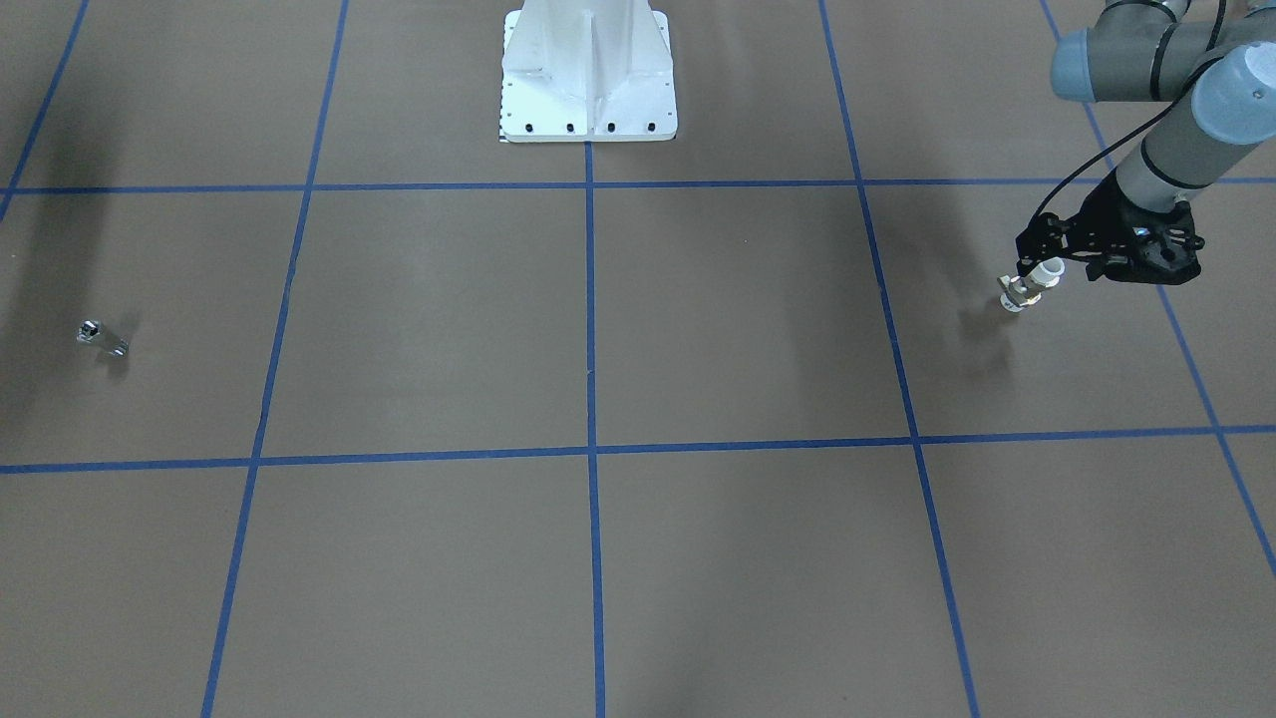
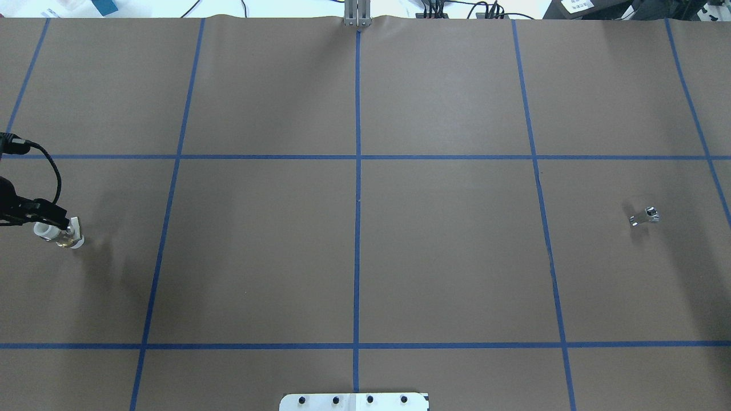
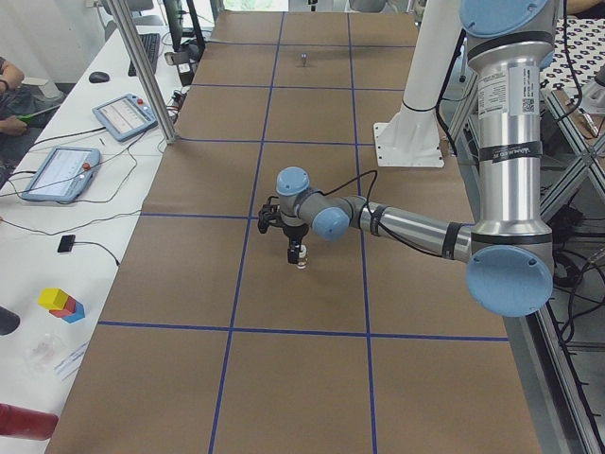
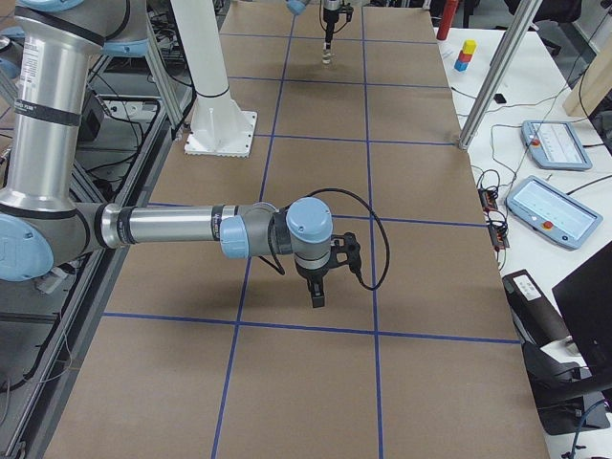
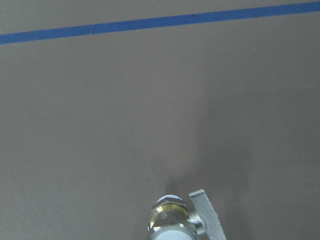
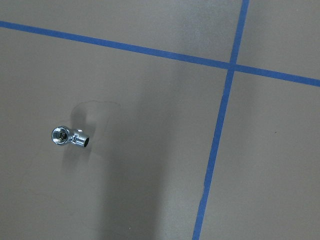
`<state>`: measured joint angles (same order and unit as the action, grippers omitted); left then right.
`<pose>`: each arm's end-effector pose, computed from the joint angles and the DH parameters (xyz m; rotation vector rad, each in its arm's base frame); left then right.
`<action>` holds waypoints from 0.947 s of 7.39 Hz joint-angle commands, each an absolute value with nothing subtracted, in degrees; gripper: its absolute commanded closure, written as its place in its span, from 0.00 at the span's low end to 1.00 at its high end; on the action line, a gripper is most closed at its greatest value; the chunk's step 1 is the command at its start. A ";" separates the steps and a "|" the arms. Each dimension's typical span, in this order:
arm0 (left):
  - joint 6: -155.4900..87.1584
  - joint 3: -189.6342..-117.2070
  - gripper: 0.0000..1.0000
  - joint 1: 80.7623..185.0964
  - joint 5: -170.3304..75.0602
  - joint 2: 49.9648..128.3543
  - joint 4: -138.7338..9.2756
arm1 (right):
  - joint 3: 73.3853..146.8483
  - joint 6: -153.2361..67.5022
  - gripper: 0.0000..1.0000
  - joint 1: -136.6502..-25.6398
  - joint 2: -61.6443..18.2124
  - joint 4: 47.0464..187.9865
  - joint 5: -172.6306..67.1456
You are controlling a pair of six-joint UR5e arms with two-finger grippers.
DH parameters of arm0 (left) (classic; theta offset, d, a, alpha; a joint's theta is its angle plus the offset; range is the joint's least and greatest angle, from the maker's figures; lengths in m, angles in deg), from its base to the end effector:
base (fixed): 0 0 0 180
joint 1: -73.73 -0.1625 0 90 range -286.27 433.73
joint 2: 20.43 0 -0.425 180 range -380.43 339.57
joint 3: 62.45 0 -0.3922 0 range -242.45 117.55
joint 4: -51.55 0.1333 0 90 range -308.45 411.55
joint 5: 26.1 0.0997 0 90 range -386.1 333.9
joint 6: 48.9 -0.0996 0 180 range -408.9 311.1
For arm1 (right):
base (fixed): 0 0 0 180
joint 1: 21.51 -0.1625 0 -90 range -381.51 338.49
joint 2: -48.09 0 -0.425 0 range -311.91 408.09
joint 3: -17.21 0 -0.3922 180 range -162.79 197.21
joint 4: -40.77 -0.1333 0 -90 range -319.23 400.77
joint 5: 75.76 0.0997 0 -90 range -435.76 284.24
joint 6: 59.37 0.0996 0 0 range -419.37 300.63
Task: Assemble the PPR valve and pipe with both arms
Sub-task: 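Lower the left gripper onto the white PPR valve and grasp it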
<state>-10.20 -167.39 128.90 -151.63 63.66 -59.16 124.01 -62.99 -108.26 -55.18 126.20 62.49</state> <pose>0.2067 -0.4292 0.5446 0.0396 0.7854 0.0969 0.0361 -0.4046 0.6036 0.1358 -0.8412 -0.1721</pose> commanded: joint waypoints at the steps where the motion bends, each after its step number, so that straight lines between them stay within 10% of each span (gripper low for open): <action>1: -9.88 -167.39 0.49 128.84 -153.18 63.59 -59.10 | 124.17 -62.97 0.00 -108.26 -55.18 126.20 62.49; 4: -9.70 -167.39 1.00 128.84 -153.28 63.50 -58.49 | 124.35 -63.06 0.00 -108.17 -54.57 126.29 62.57; 7: -7.08 -170.44 1.00 129.10 -159.86 65.25 -56.66 | 124.52 -63.06 0.00 -108.17 -54.30 126.20 62.49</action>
<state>-8.86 -168.33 128.97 -157.26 64.47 -58.01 124.43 -63.05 -108.18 -54.42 126.27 62.56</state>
